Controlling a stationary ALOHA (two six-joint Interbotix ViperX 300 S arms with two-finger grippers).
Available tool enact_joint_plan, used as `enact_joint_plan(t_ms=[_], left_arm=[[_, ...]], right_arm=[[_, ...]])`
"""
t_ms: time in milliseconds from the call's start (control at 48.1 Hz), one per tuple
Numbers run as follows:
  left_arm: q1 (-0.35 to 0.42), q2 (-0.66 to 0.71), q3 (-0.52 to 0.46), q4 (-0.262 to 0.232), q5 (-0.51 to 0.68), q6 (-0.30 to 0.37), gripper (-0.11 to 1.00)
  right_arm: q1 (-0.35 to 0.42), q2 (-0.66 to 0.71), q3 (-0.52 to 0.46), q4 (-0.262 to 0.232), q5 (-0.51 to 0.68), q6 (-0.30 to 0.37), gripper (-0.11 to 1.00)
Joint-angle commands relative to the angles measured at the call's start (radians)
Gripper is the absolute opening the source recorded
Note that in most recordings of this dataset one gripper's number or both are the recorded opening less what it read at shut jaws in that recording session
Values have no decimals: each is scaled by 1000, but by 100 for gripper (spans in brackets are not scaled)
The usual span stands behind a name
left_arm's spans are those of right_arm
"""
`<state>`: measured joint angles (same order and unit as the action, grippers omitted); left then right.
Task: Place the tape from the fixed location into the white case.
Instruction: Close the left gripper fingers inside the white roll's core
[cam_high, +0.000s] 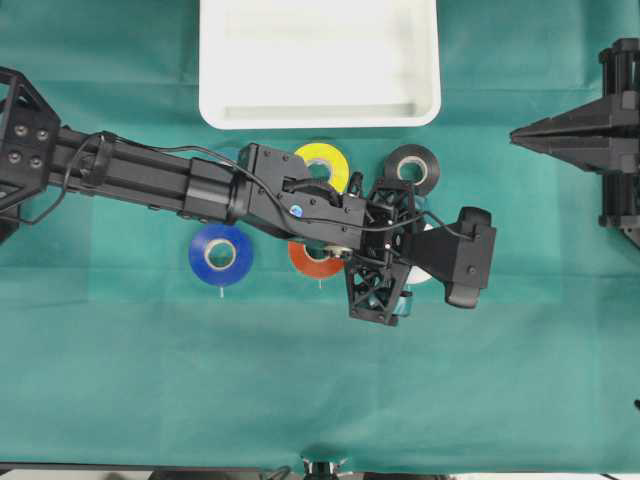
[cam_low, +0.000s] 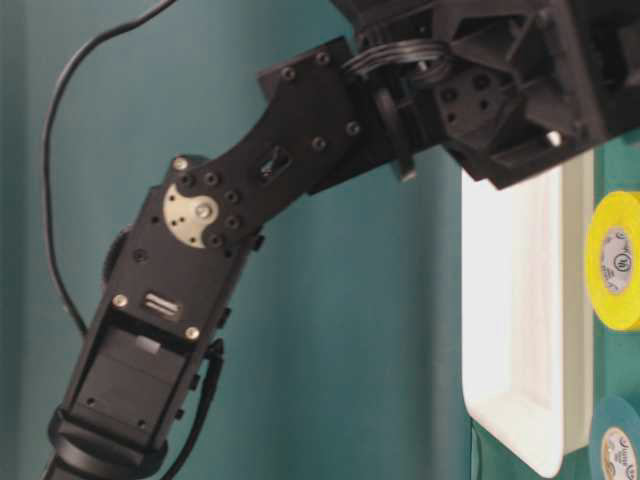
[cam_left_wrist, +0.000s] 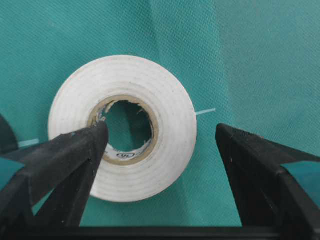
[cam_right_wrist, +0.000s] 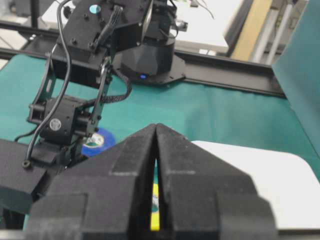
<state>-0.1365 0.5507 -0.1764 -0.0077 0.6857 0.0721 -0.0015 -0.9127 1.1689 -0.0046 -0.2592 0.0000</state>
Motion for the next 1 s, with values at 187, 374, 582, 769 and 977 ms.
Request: enact_joint_plan(t_ms=[187,374,582,769,977], left_arm=[[-11,0,-11,2,-9,-2,99],[-9,8,-9,2,-11,-2,99],[-9,14,-8,2,-9,-2,99],[-9,12,-3,2,-9,-3,99],[-9,11,0,2,-6,-5,98]], right_arm=[[-2,5,-25,0,-5,-2,0],[-2,5,-25,0,-5,-2,0],[-2,5,-25,0,-5,-2,0],[-2,5,-25,0,-3,-3,0],[-2,5,-25,0,-2,-3,0]])
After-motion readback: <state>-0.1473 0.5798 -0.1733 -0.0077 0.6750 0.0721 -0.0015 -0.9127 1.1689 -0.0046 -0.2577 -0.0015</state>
